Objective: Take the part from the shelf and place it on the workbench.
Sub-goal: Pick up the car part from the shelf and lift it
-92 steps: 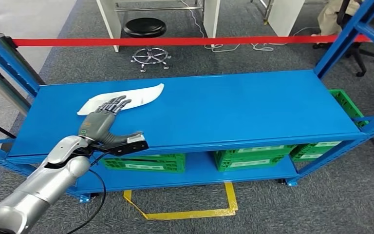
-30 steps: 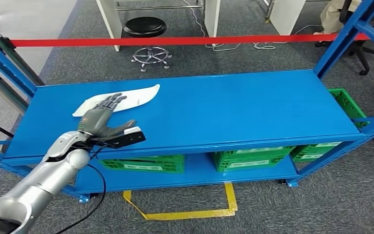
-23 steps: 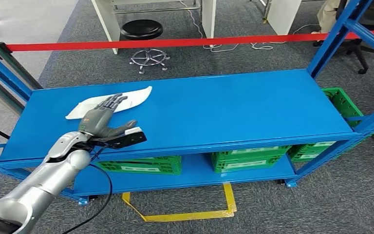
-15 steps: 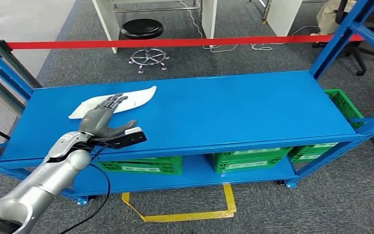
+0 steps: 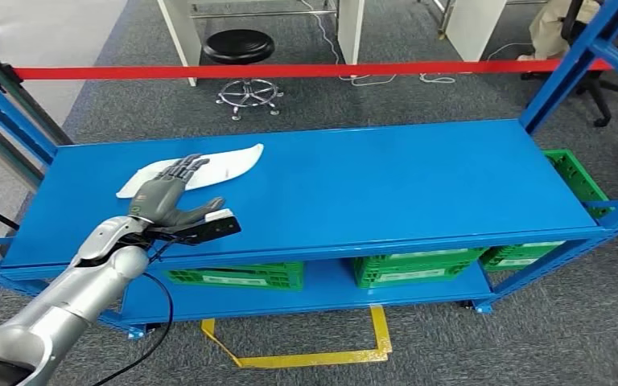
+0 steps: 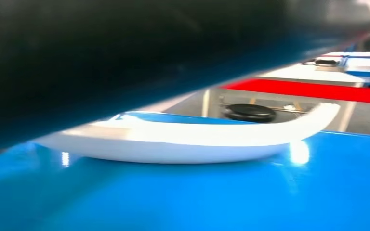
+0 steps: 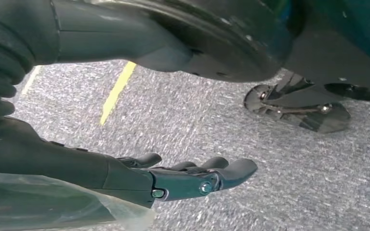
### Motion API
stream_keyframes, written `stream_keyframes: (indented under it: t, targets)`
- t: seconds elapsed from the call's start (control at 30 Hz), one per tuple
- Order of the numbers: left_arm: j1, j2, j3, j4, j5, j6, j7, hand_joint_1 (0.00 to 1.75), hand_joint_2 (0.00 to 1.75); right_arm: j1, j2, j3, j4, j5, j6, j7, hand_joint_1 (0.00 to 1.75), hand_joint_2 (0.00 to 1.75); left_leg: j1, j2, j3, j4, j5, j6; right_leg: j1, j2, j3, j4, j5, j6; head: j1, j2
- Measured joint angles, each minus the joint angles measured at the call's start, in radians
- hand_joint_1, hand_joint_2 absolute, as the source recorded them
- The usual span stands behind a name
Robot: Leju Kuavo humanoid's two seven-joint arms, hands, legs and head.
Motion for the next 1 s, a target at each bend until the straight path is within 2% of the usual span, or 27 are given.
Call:
stream_keyframes:
  t: [0.07,0.13,0.17,0.23,0.27,0.3,0.33,0.4,0.43,0.47,0.5,0.6,0.63,0.67,0.73,0.77,0.8,0.83,0.9,0.93,0.97,1.0]
  targets:
    - [0.000,0.000,0.000,0.000,0.000,0.000,0.000,0.00,0.00,0.001,0.000,0.000,0.000,0.000,0.000,0.000,0.00,1.75,0.002,0.000,0.002,0.002,-0.005,-0.008,-0.001,0.001,0.002,-0.001,-0.001,-0.012,0.000,0.000]
    - [-0.003,0.000,0.000,0.000,0.000,0.000,0.000,0.00,0.00,0.000,0.000,0.000,0.000,0.000,0.000,0.000,0.00,1.75,0.004,0.001,-0.015,0.047,-0.032,-0.019,-0.004,0.000,0.008,-0.004,-0.002,-0.024,-0.003,0.000]
    - [-0.003,0.000,0.000,0.000,0.000,0.001,0.000,0.00,0.00,0.000,-0.001,0.000,0.000,0.000,0.000,0.000,0.00,1.75,0.006,0.001,-0.038,0.099,-0.057,-0.024,-0.005,0.000,0.012,-0.005,-0.004,-0.029,-0.005,0.000]
    - [-0.001,0.001,0.000,0.001,0.000,0.001,0.000,0.00,0.00,0.000,-0.001,0.000,0.000,0.000,0.000,0.000,0.00,1.75,0.007,0.001,-0.106,0.229,-0.106,-0.030,-0.004,0.000,0.017,-0.004,-0.009,-0.035,-0.006,0.000]
    - [0.002,0.001,0.000,0.002,0.000,0.001,0.000,0.00,0.00,0.001,-0.001,0.000,0.000,0.001,0.001,0.000,0.00,1.75,0.008,0.002,-0.132,0.272,-0.113,-0.030,-0.004,0.000,0.019,-0.004,-0.012,-0.036,-0.006,0.000]
    - [0.005,0.001,0.000,0.002,0.000,0.000,0.000,0.00,0.00,0.002,-0.001,0.000,0.000,0.001,0.001,0.000,0.00,1.75,0.008,0.002,-0.143,0.282,-0.101,-0.030,-0.004,0.001,0.023,-0.004,-0.014,-0.036,-0.007,0.000]
    - [0.007,0.001,0.000,0.002,0.000,0.000,0.000,0.00,0.00,0.002,-0.001,0.000,0.000,0.001,0.001,0.000,0.00,1.75,0.008,0.001,-0.136,0.253,-0.070,-0.027,-0.003,0.002,0.027,-0.004,-0.018,-0.036,-0.007,0.000]
    - [0.006,0.002,0.000,0.002,0.000,0.000,0.000,0.00,0.00,0.002,0.000,0.000,0.000,0.001,0.001,0.000,0.00,1.75,0.005,0.001,-0.084,0.123,0.010,-0.015,-0.002,0.003,0.038,-0.004,-0.025,-0.032,-0.006,0.000]
    - [0.004,0.002,0.000,0.002,0.001,0.000,0.000,0.00,0.00,0.001,0.000,0.000,0.000,0.001,0.001,0.000,0.00,1.75,0.003,0.001,-0.058,0.063,0.033,-0.010,0.000,0.003,0.041,-0.004,-0.029,-0.028,-0.006,0.000]
    - [0.002,0.002,0.000,0.002,0.001,0.000,0.000,0.00,0.00,0.001,0.000,0.000,0.000,0.001,0.001,0.000,0.00,1.75,0.000,0.001,-0.042,0.025,0.042,-0.005,0.001,0.003,0.041,-0.003,-0.032,-0.024,-0.006,0.000]
    - [0.001,0.002,0.000,0.002,0.001,0.000,0.000,0.00,0.00,0.000,0.001,0.000,0.000,0.001,0.001,0.000,0.00,1.75,-0.003,0.001,-0.037,0.011,0.036,-0.002,0.001,0.002,0.039,-0.004,-0.033,-0.019,-0.005,0.000]
    - [0.000,0.003,0.001,0.002,0.001,0.000,0.000,0.00,0.00,0.000,0.001,0.000,0.000,0.001,0.001,0.000,0.00,1.75,0.000,0.001,-0.028,-0.005,0.033,0.009,-0.001,-0.001,0.034,0.001,-0.043,-0.002,-0.005,0.000]
    - [-0.002,0.003,0.001,0.002,0.001,0.001,0.000,0.00,0.00,0.000,0.000,0.000,0.000,0.001,0.001,0.000,0.00,1.75,0.003,0.001,-0.023,-0.011,0.033,0.013,-0.001,-0.001,0.021,0.026,-0.057,0.003,-0.003,0.000]
    - [-0.003,0.004,0.001,0.002,0.001,0.001,0.000,0.00,0.00,-0.001,0.000,0.000,0.000,0.000,0.001,0.000,0.00,1.75,0.006,0.001,-0.019,-0.014,0.032,0.018,-0.002,-0.001,-0.004,0.072,-0.079,0.008,-0.002,0.000]
    - [-0.002,0.003,0.001,0.002,0.001,0.000,0.000,0.00,0.00,0.000,0.000,0.000,0.000,-0.001,0.000,-0.001,0.00,1.75,0.006,0.001,-0.016,-0.014,0.026,0.023,-0.003,-0.001,-0.078,0.203,-0.128,0.014,0.000,0.000]
    - [0.001,0.003,0.001,0.002,0.001,0.000,0.000,0.00,0.00,0.001,0.000,0.000,0.000,-0.001,0.000,0.000,0.00,1.75,0.006,0.001,-0.014,-0.014,0.023,0.024,-0.004,-0.001,-0.111,0.253,-0.138,0.017,-0.001,0.000]
    - [0.004,0.003,0.001,0.002,0.001,-0.001,0.000,0.00,0.00,0.002,0.000,0.000,0.000,0.000,0.000,0.000,0.00,1.75,0.006,0.001,-0.010,-0.013,0.019,0.023,-0.004,-0.002,-0.129,0.271,-0.129,0.019,0.000,0.000]
    - [0.006,0.003,0.000,0.002,0.001,-0.001,0.000,0.00,0.00,0.002,0.000,0.000,0.000,0.000,0.001,0.000,0.00,1.75,0.007,0.001,-0.005,-0.013,0.015,0.021,-0.005,-0.002,-0.126,0.248,-0.100,0.020,0.000,0.000]
    - [0.008,0.003,0.001,0.002,0.001,-0.001,0.000,0.00,0.00,0.003,0.000,0.001,0.000,0.000,0.001,0.000,0.00,1.75,0.009,0.000,0.008,-0.009,0.002,0.014,-0.007,-0.002,-0.076,0.124,-0.020,0.021,0.000,0.000]
    - [0.007,0.004,0.001,0.002,0.001,-0.002,0.000,0.00,0.00,0.002,0.000,0.001,0.000,0.000,0.001,0.000,0.00,1.31,0.008,-0.001,0.012,-0.004,-0.005,0.008,-0.007,-0.002,-0.046,0.063,0.004,0.020,0.000,0.000]
    - [0.006,0.004,0.001,0.002,0.002,-0.002,0.000,0.00,0.00,0.002,0.000,0.001,0.000,0.000,0.001,0.000,0.00,0.87,0.006,-0.001,0.013,-0.001,-0.010,0.003,-0.006,-0.001,-0.025,0.026,0.012,0.015,0.001,0.000]
    - [0.005,0.004,0.001,0.002,0.002,-0.002,0.000,0.00,0.00,0.002,0.001,0.001,0.000,0.000,0.001,0.000,0.00,0.44,0.004,-0.001,0.013,0.002,-0.013,-0.002,-0.005,0.000,-0.015,0.012,0.007,0.009,0.000,0.000]
